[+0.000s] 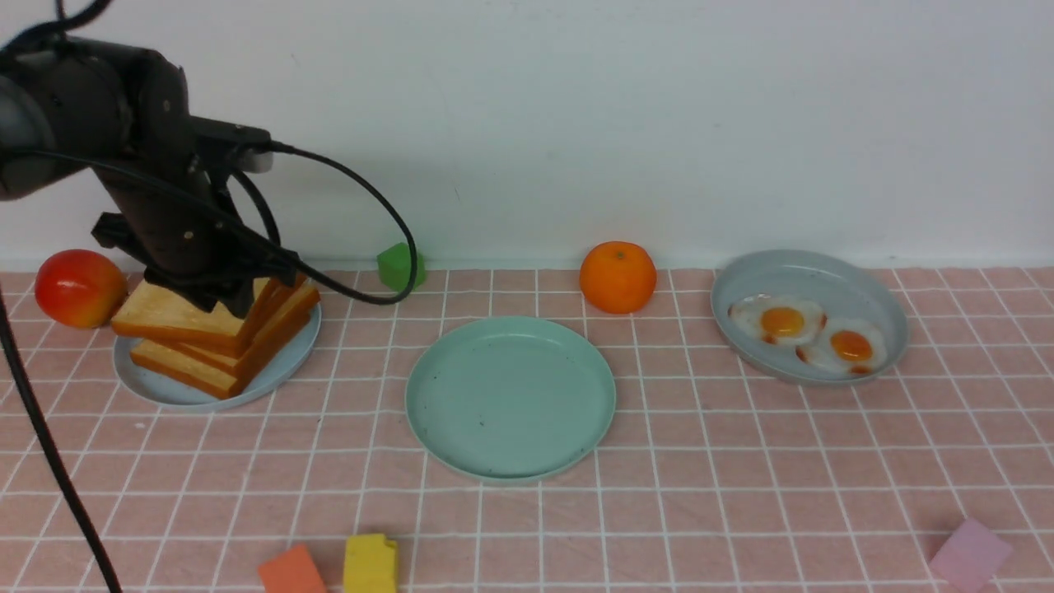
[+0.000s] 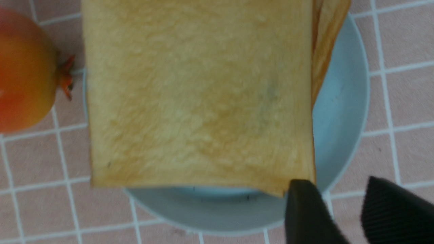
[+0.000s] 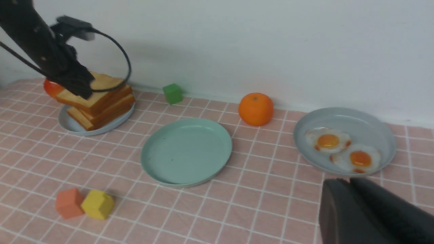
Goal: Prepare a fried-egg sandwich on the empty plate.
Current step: Use the left arm to grab a slice of bread
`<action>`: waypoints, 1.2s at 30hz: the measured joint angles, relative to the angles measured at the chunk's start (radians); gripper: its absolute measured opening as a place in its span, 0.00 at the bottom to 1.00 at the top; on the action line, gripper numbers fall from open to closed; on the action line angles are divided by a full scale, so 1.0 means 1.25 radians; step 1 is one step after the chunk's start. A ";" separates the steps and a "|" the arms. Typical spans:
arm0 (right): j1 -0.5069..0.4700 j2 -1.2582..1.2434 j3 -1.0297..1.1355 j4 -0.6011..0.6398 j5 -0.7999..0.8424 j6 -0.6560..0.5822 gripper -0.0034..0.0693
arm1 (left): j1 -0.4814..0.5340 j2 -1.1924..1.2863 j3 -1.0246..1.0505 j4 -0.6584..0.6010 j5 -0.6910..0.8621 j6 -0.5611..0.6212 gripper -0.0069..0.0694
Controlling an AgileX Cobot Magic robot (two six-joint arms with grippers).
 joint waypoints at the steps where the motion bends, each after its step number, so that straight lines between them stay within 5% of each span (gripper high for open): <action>1: 0.000 0.008 0.000 0.007 -0.001 -0.002 0.14 | 0.000 0.007 0.000 0.000 -0.005 0.001 0.49; 4: 0.000 0.034 0.000 0.053 -0.003 -0.026 0.14 | 0.000 0.031 0.000 0.004 -0.028 0.002 0.56; 10: 0.000 0.048 0.000 0.094 -0.003 -0.054 0.15 | 0.000 0.062 0.000 0.020 -0.072 0.002 0.54; 23: 0.000 0.048 0.000 0.100 -0.003 -0.056 0.17 | 0.000 0.077 -0.004 0.040 -0.079 0.010 0.13; 27: 0.000 0.048 0.000 0.100 -0.003 -0.056 0.17 | 0.000 0.077 -0.005 0.040 -0.079 0.011 0.07; 36: 0.000 0.048 0.000 0.105 -0.003 -0.056 0.17 | 0.000 0.033 -0.004 0.037 -0.075 0.011 0.15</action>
